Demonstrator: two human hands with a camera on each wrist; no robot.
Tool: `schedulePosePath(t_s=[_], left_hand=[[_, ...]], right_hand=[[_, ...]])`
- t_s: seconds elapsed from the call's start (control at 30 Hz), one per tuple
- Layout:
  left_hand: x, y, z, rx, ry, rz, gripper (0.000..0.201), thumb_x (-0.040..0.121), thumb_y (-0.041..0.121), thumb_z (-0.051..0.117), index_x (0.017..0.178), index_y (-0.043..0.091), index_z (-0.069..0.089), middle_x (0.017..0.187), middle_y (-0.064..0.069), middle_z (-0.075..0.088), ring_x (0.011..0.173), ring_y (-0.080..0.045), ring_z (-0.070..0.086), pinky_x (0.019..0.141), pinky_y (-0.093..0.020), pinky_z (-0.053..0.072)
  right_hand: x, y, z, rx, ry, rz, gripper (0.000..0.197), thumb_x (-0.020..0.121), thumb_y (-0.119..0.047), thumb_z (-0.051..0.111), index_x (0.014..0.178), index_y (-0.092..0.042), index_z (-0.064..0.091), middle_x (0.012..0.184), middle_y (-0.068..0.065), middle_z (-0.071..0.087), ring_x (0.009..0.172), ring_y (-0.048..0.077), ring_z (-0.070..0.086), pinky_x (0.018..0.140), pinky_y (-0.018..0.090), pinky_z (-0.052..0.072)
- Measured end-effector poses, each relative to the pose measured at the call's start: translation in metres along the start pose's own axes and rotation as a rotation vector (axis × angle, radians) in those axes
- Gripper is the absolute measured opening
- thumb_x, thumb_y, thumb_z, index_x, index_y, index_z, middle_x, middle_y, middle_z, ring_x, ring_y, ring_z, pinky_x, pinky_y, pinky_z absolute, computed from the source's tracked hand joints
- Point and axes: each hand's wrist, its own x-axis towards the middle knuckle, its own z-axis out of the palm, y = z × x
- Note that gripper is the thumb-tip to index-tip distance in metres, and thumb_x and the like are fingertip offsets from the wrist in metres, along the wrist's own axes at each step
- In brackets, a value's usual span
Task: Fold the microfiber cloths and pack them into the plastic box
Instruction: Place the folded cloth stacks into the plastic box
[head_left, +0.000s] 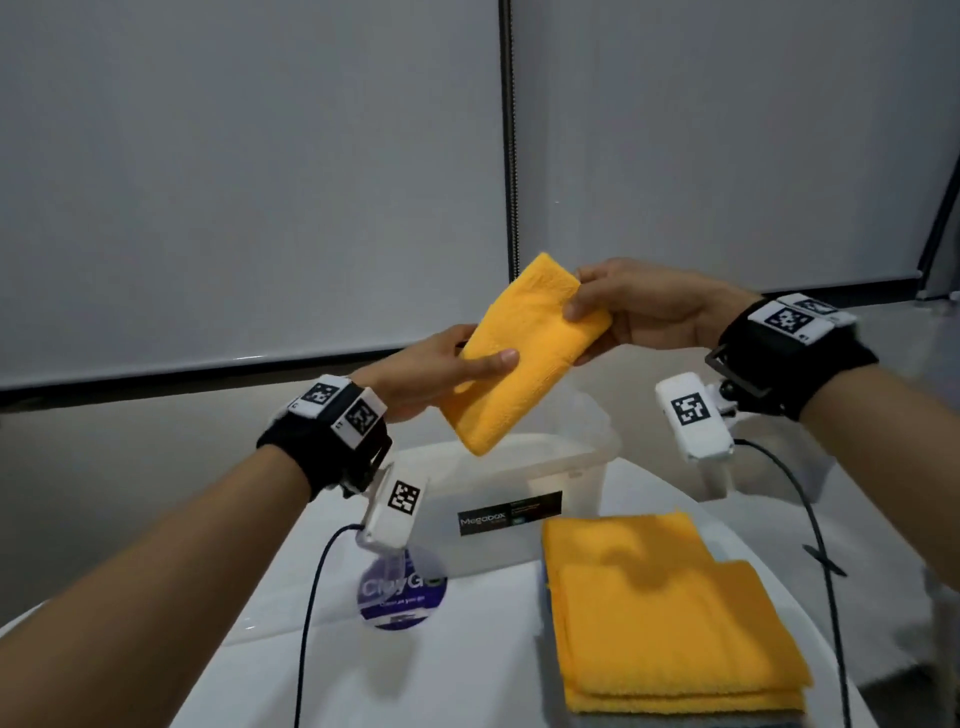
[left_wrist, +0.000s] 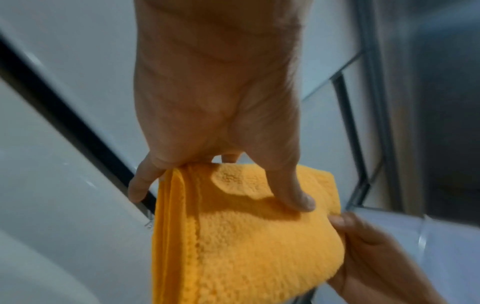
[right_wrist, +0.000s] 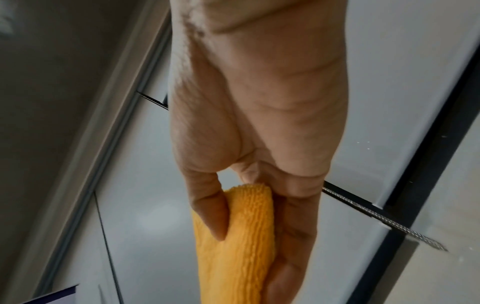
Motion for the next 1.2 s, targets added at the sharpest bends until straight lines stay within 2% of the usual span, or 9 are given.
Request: schedulePosePath(t_s=[0.1, 0.17, 0.23, 0.5, 0.7, 0.87, 1.0, 1.07, 1.2], left_hand=[[0.004, -0.021, -0.022, -0.125, -0.06, -0.102, 0.06, 0.088, 0.05, 0.069, 0.139, 0.024, 0.05, 0.13, -0.002, 0.067, 0.118, -0.026, 0.065, 0.101, -0.054, 0.05], [0.007, -0.037, -0.033, -0.173, -0.065, -0.152, 0.052, 0.089, 0.036, 0.073, 0.136, 0.023, 0.054, 0.129, -0.005, 0.067, 0.119, -0.029, 0.064, 0.104, -0.055, 0.048], [0.007, -0.05, -0.042, -0.159, -0.036, -0.186, 0.047, 0.089, 0.021, 0.074, 0.133, 0.019, 0.058, 0.125, -0.006, 0.07, 0.117, -0.027, 0.065, 0.104, -0.049, 0.049], [0.012, -0.083, -0.06, -0.207, 0.146, -0.309, 0.041, 0.089, 0.008, 0.073, 0.125, -0.003, 0.057, 0.123, -0.022, 0.066, 0.101, -0.035, 0.07, 0.085, -0.043, 0.06], [0.035, -0.099, -0.052, 0.174, 0.346, -0.315, 0.049, 0.079, 0.004, 0.082, 0.12, 0.012, 0.055, 0.11, -0.012, 0.06, 0.089, -0.027, 0.069, 0.081, -0.044, 0.062], [0.054, -0.113, -0.038, 0.553, 0.236, -0.402, 0.073, 0.077, 0.011, 0.083, 0.139, 0.016, 0.043, 0.122, -0.011, 0.061, 0.093, -0.03, 0.071, 0.084, -0.045, 0.061], [0.069, -0.143, -0.042, 0.812, 0.12, -0.472, 0.077, 0.05, 0.032, 0.084, 0.12, 0.021, 0.054, 0.079, 0.002, 0.075, 0.066, -0.02, 0.075, 0.07, -0.044, 0.062], [0.066, -0.139, -0.034, 0.883, 0.06, -0.476, 0.069, 0.055, 0.032, 0.085, 0.117, 0.013, 0.06, 0.077, 0.002, 0.073, 0.063, -0.019, 0.073, 0.067, -0.039, 0.062], [0.068, -0.13, -0.023, 0.973, -0.015, -0.461, 0.028, 0.077, 0.026, 0.082, 0.097, 0.013, 0.068, 0.089, 0.001, 0.066, 0.073, -0.018, 0.067, 0.069, -0.028, 0.054]], right_hand=[[0.03, 0.005, 0.012, 0.051, 0.03, 0.026, 0.032, 0.088, 0.001, 0.054, 0.119, 0.009, 0.054, 0.106, 0.02, 0.06, 0.085, 0.028, 0.067, 0.068, 0.038, 0.059], [0.045, 0.014, 0.019, 0.076, 0.068, 0.052, 0.012, 0.088, 0.001, 0.052, 0.096, -0.006, 0.057, 0.093, 0.012, 0.059, 0.078, 0.023, 0.064, 0.065, 0.037, 0.058], [0.058, 0.027, 0.023, 0.104, 0.099, 0.093, 0.015, 0.088, 0.002, 0.052, 0.088, -0.013, 0.053, 0.09, 0.008, 0.056, 0.08, 0.022, 0.06, 0.065, 0.037, 0.058], [0.091, 0.08, 0.028, -0.027, 0.127, 0.325, 0.045, 0.088, 0.004, 0.06, 0.131, -0.005, 0.053, 0.131, 0.018, 0.052, 0.112, 0.037, 0.058, 0.077, 0.046, 0.06], [0.103, 0.096, 0.043, -0.31, 0.073, 0.479, 0.046, 0.086, -0.013, 0.077, 0.124, -0.006, 0.054, 0.122, 0.014, 0.058, 0.107, 0.033, 0.06, 0.082, 0.046, 0.056], [0.118, 0.114, 0.057, -0.584, -0.006, 0.545, 0.046, 0.08, -0.018, 0.083, 0.116, 0.001, 0.06, 0.109, 0.021, 0.07, 0.097, 0.038, 0.07, 0.085, 0.052, 0.059], [0.147, 0.144, 0.047, -0.799, -0.153, 0.589, 0.082, 0.046, -0.044, 0.093, 0.112, -0.002, 0.07, 0.092, 0.015, 0.077, 0.088, 0.036, 0.075, 0.086, 0.054, 0.058], [0.149, 0.15, 0.05, -0.902, -0.199, 0.599, 0.076, 0.041, -0.054, 0.09, 0.099, -0.008, 0.074, 0.081, 0.009, 0.077, 0.086, 0.035, 0.075, 0.086, 0.051, 0.059], [0.134, 0.146, 0.07, -1.062, -0.249, 0.613, 0.047, 0.065, -0.06, 0.082, 0.073, -0.015, 0.07, 0.07, -0.003, 0.075, 0.075, 0.025, 0.071, 0.085, 0.039, 0.058]])
